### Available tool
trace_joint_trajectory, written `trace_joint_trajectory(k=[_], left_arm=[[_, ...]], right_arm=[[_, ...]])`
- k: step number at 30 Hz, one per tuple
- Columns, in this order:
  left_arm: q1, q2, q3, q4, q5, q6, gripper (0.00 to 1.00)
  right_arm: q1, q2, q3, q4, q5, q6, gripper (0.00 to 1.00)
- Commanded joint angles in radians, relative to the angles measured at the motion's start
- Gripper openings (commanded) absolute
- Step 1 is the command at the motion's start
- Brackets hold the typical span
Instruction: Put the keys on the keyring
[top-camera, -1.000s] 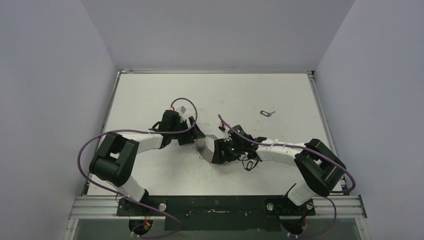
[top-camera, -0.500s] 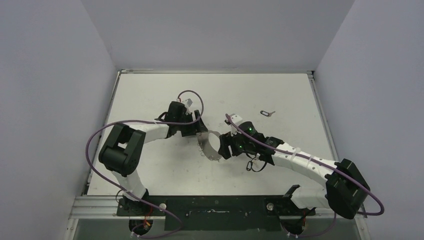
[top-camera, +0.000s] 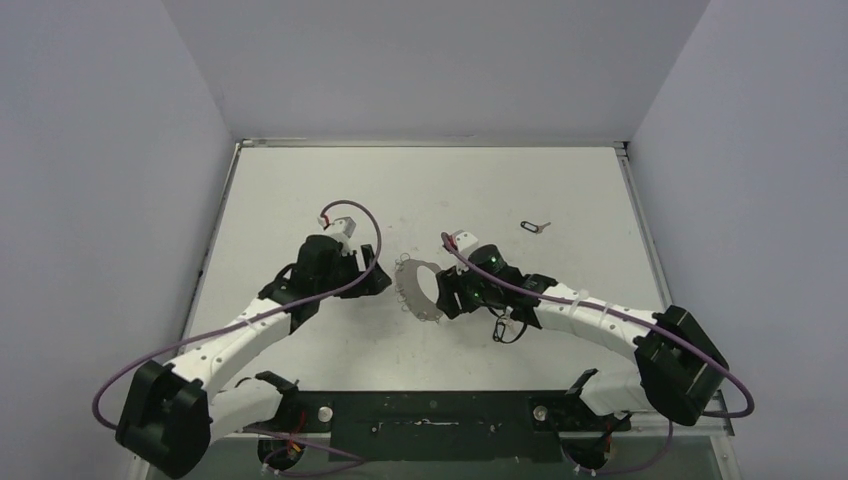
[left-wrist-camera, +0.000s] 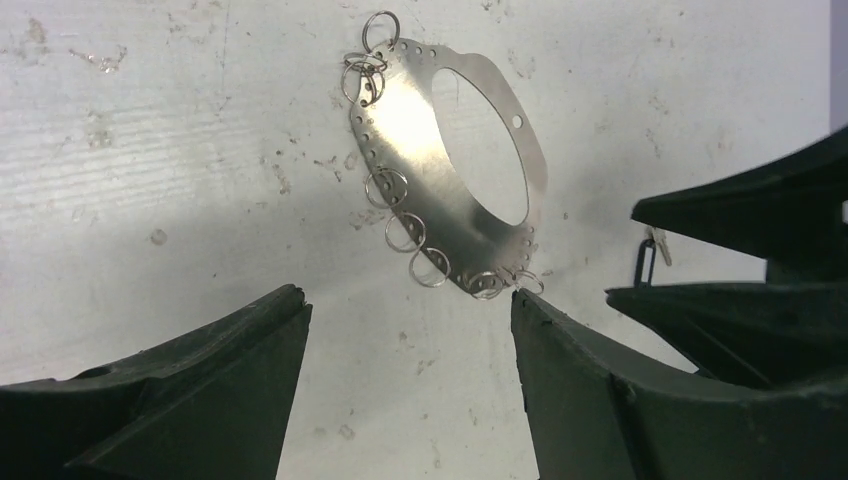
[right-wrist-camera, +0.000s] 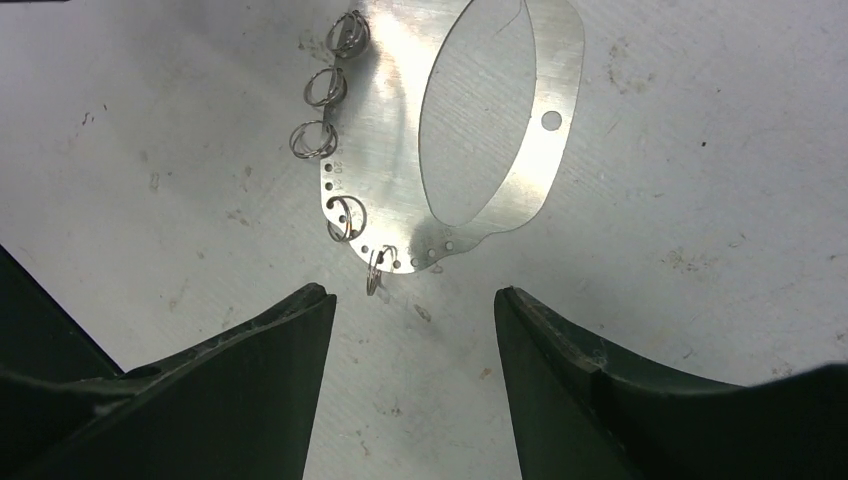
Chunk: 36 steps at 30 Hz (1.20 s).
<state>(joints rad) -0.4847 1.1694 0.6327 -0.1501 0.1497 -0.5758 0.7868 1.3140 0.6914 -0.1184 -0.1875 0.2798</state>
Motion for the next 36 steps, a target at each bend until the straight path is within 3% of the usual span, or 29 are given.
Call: trace_joint_trajectory(k=[1,9,16,26,36], left_arm=[[0.000,-0.184,-0.091,-0.036,-0.028,-0.064,0.72],[0.005,-0.393,-0.228,-0.079,-0.034,-0.143,0.72],[0.006,-0.403,-0.260,-0.080,-0.031,-0.166,0.72],[0.007,-0.350,-0.249,-0.075,-0.019,-0.159,0.73],[0.008,-0.371,-0.255,-0.104,-0.034,-0.156,0.73]], right_arm=[[0.017,0.056,0.069,0.016,0.002,0.064,0.58],[0.066,0.183,0.193,-0.125,0.059,0.076,0.40],[0.130,0.275,0.306,-0.274,0.172,0.032,0.32],[0.162,0.355,0.369,-0.337,0.249,0.024,0.30],[0.161,0.432,0.412,-0.336,0.200,0.025,0.28]])
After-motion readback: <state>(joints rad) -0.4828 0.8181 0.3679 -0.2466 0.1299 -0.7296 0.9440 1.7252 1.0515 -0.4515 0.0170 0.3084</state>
